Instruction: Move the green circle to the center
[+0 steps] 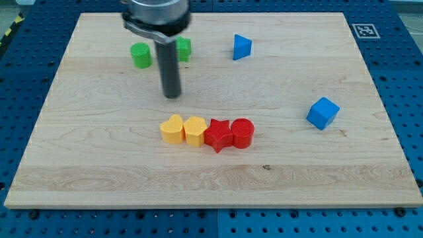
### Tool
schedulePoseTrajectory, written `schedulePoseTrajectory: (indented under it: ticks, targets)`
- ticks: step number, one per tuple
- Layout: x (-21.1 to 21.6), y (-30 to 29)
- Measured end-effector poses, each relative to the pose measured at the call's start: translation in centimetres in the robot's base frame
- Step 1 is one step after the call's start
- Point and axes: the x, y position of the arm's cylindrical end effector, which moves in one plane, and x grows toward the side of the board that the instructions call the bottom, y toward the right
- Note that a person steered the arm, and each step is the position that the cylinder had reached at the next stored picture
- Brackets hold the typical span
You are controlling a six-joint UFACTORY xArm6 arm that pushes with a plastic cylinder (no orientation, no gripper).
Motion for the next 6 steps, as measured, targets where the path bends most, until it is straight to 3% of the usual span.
schedulePoseTrajectory:
  ticks: [3,4,6]
  targets:
    - [-8.7,-16.5]
    - [-8.9,-14.5]
    - [-8.6,-1.8]
